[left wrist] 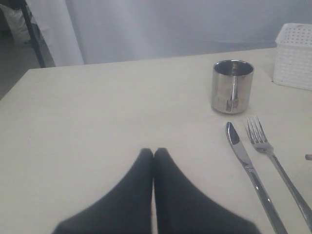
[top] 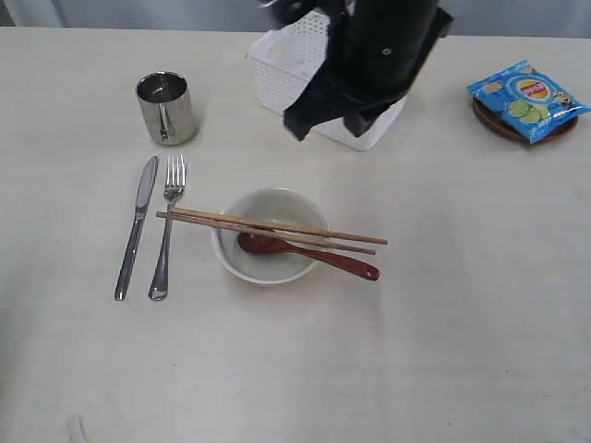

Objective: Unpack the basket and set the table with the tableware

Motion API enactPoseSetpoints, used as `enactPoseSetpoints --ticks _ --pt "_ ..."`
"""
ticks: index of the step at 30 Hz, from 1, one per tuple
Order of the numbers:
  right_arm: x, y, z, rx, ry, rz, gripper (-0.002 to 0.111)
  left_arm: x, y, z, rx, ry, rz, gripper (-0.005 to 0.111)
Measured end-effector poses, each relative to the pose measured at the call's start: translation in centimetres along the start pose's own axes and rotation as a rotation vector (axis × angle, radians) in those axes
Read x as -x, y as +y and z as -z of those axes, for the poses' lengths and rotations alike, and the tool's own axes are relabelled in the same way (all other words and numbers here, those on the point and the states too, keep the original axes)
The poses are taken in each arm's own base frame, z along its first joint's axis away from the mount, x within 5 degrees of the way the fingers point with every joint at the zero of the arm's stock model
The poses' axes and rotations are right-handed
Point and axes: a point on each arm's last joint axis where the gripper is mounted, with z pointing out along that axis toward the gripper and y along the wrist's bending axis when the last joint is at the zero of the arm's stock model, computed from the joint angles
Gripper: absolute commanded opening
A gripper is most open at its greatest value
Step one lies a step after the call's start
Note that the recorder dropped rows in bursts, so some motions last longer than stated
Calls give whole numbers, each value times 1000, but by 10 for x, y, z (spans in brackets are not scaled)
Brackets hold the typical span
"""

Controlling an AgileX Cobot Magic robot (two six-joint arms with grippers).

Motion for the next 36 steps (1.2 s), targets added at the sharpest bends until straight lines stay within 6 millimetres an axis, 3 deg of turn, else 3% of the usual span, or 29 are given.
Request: enactPoseSetpoints --ticks 4,8,11,15,20,24,36 --pt "-23 -45 -27 -14 97 -228 0 0 0 0 0 0 0 0" --pt "-56 -61 -61 13 200 -352 0 0 0 0 0 0 0 0" --pt "-78 -50 -90 70 206 -400 0 0 0 0 0 0 0 0" --pt "-77 -40 -95 103 177 -401 0 0 0 0 0 0 0 0" --pt "-75 -20 -116 121 241 -353 0 0 0 0 0 0 0 0" --pt "-73 -6 -120 135 246 -323 0 0 0 0 0 0 0 0" --pt "-72 0 -119 191 241 -316 0 0 0 0 0 0 0 0"
